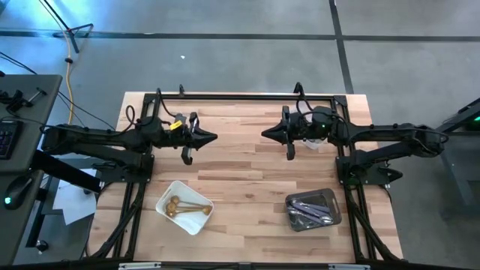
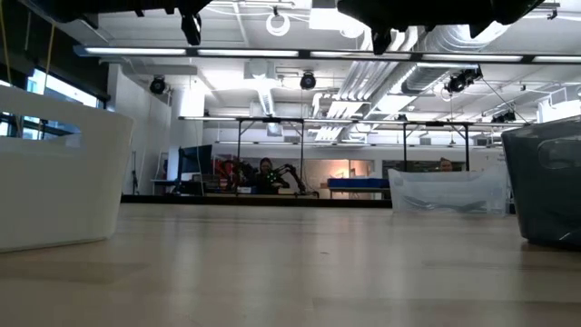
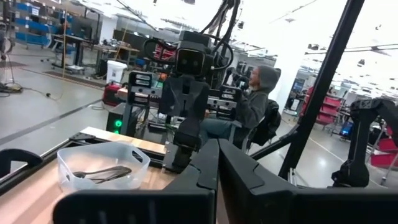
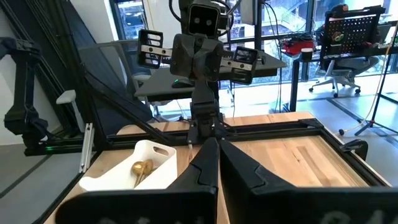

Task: Sort silverware by color (type)
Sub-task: Return to Home Position

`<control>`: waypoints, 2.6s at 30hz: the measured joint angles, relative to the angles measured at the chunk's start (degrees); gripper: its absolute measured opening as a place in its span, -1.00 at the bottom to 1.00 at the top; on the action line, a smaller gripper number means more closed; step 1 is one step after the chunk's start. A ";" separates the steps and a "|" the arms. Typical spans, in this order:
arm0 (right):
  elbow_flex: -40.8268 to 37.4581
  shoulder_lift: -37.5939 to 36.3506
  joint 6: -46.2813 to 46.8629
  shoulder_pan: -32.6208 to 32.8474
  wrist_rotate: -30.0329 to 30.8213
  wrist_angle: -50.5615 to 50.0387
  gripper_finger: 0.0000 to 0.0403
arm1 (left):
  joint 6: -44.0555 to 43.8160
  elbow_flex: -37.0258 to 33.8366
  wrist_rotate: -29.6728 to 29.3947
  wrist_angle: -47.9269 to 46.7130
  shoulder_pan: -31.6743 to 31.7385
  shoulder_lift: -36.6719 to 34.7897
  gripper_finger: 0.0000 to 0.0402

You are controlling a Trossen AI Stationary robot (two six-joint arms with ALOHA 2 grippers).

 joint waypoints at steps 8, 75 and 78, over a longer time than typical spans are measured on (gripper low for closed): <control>0.00 0.02 0.00 0.01 -1.71 1.57 -1.00 | 0.93 -2.25 -1.90 2.25 -0.07 -1.32 -1.00; 0.00 -5.29 4.04 0.11 -8.09 -0.60 -1.00 | 0.55 -30.32 -6.14 -21.41 0.00 -53.73 -1.00; 0.00 -6.84 3.96 0.11 -8.10 -3.78 -1.00 | 0.55 -30.32 -6.30 -23.92 0.00 -53.75 -1.00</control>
